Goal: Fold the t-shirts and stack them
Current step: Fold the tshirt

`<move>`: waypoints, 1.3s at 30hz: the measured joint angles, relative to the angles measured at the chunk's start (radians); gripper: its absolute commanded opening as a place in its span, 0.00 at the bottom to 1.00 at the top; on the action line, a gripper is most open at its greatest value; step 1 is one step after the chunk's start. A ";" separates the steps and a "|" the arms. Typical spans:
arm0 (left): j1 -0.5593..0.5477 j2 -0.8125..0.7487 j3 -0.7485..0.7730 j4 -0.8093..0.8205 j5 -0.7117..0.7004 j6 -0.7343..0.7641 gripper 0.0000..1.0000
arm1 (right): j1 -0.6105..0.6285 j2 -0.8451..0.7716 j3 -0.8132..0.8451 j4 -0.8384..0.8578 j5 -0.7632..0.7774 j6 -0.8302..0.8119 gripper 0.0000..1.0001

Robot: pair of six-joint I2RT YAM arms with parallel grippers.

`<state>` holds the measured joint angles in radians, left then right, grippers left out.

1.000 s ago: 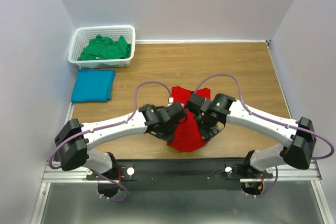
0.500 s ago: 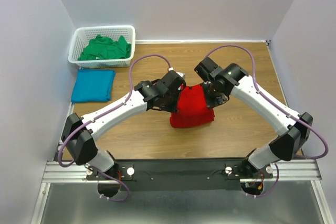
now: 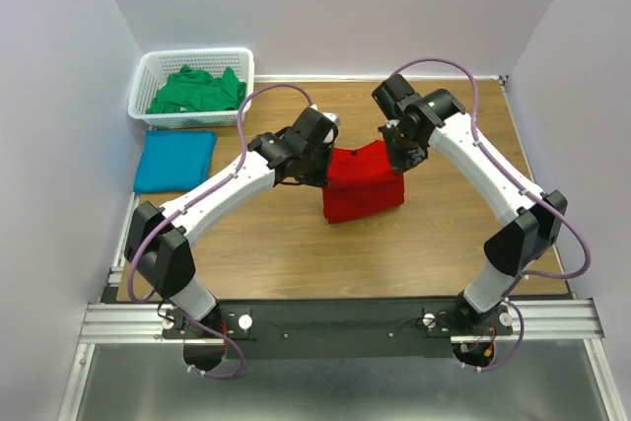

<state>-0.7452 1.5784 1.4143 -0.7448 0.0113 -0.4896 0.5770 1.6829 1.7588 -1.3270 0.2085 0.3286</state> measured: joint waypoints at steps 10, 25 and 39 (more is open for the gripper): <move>0.012 -0.017 -0.055 0.040 0.059 0.016 0.00 | -0.016 -0.016 -0.065 0.043 -0.091 -0.014 0.01; -0.352 -0.275 -0.421 0.035 0.135 -0.082 0.00 | 0.020 -0.469 -0.697 0.091 -0.514 0.019 0.01; -0.482 -0.344 -0.430 -0.016 0.183 -0.197 0.00 | 0.100 -0.519 -0.676 0.008 -0.610 0.071 0.01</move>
<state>-1.2270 1.2343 0.9844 -0.7609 0.1944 -0.6865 0.6773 1.1637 1.0828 -1.3190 -0.4015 0.4000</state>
